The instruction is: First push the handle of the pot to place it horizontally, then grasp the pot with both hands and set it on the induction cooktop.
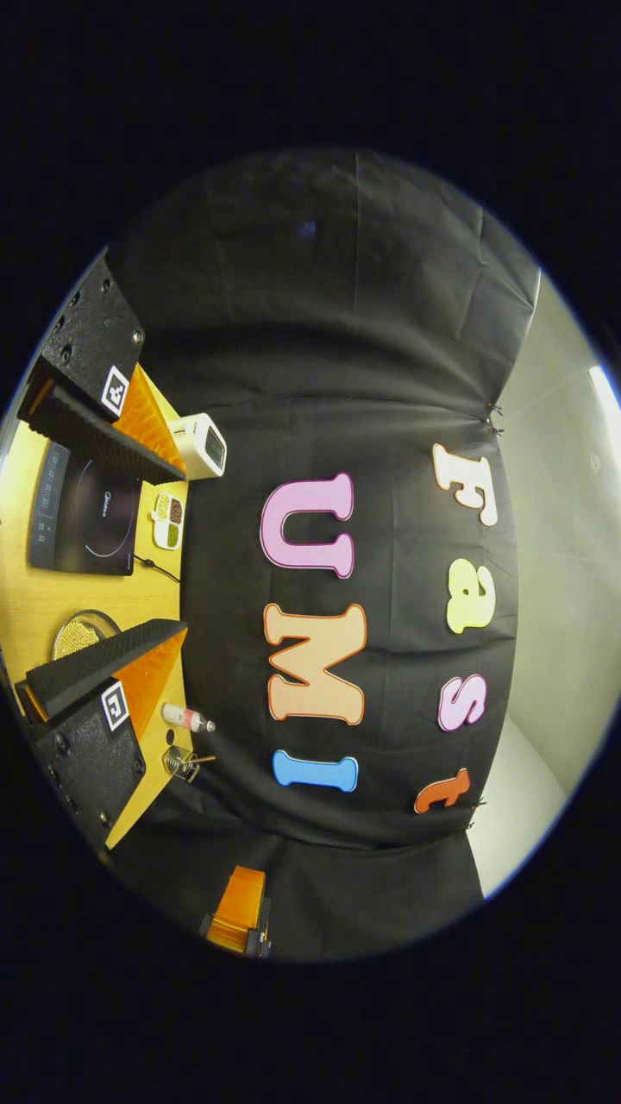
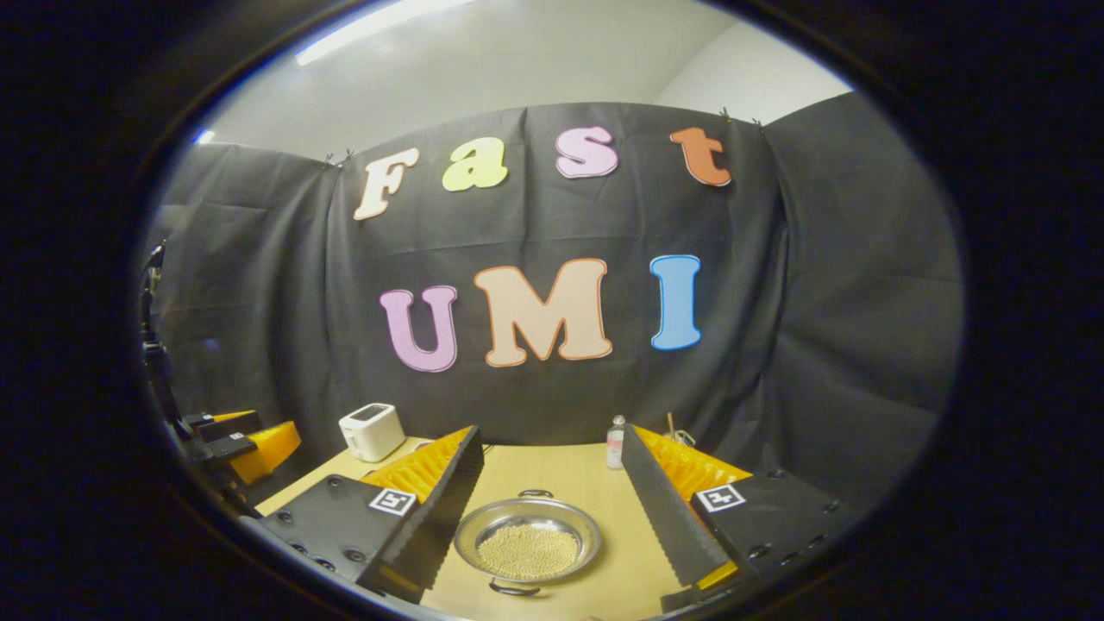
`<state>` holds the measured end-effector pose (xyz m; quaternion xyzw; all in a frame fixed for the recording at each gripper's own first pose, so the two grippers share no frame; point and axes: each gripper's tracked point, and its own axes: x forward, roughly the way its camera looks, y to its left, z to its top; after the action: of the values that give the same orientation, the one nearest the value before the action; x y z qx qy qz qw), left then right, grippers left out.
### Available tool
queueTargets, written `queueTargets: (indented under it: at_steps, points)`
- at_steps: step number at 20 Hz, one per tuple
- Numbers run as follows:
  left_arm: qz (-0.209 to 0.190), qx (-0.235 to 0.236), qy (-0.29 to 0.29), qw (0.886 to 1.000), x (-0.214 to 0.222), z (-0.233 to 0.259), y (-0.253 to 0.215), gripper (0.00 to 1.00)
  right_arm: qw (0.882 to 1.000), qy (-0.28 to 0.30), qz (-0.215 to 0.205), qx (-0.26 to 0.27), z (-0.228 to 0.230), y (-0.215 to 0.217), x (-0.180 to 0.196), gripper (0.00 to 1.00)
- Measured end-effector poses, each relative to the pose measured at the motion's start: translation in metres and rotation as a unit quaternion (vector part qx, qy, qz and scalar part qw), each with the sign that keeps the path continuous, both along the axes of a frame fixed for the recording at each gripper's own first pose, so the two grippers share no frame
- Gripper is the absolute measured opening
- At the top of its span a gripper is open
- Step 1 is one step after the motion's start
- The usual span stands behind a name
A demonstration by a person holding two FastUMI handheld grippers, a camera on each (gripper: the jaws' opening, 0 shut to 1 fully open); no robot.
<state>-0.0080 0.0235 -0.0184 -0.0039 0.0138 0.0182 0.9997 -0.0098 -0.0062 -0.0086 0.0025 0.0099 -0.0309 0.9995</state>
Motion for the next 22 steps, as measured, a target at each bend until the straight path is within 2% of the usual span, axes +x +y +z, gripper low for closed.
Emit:
queueTargets:
  at_steps: [1,2,3,4,5,7,8,12,16,18,19,22]
  points:
    - [0.002,0.003,0.001,1.000,-0.001,-0.001,0.003,0.92,1.000,0.007,0.000,-0.001,-0.005,0.003,-0.001,0.97]
    - [0.004,0.007,0.000,1.000,-0.002,-0.002,0.006,0.95,1.000,0.013,-0.001,-0.002,-0.012,0.005,-0.002,0.97]
    - [0.006,0.011,0.000,1.000,-0.003,-0.002,0.009,0.92,1.000,0.020,-0.002,-0.002,-0.016,0.008,-0.002,0.97]
    - [0.007,0.014,0.000,1.000,-0.005,-0.003,0.013,0.94,1.000,0.025,-0.006,-0.002,-0.020,0.010,-0.004,1.00]
    - [0.007,0.016,0.000,1.000,-0.006,-0.003,0.016,0.95,1.000,0.028,-0.008,-0.001,-0.025,0.012,-0.004,0.91]
    - [0.006,0.017,0.002,1.000,-0.008,-0.007,0.022,0.95,0.999,0.038,-0.012,0.004,-0.036,0.018,-0.006,0.84]
    - [0.006,0.016,0.004,1.000,-0.009,-0.009,0.026,0.92,0.999,0.043,-0.014,0.007,-0.041,0.020,-0.008,0.84]
    - [0.004,0.014,0.006,1.000,-0.012,-0.016,0.039,0.92,0.998,0.051,-0.024,0.007,-0.056,0.029,-0.013,0.84]
    - [0.009,0.011,0.010,1.000,-0.012,-0.024,0.051,0.92,0.998,0.066,-0.014,0.009,-0.072,0.045,-0.013,0.84]
    - [0.014,0.008,0.018,1.000,-0.011,-0.032,0.056,0.92,0.997,0.076,-0.007,0.014,-0.079,0.050,-0.010,0.70]
    - [0.015,0.006,0.020,1.000,-0.010,-0.035,0.057,0.95,0.997,0.080,-0.005,0.016,-0.083,0.051,-0.007,0.63]
    - [0.019,0.004,0.026,0.999,-0.008,-0.043,0.061,0.96,0.997,0.077,-0.006,0.025,-0.086,0.053,-0.004,0.34]
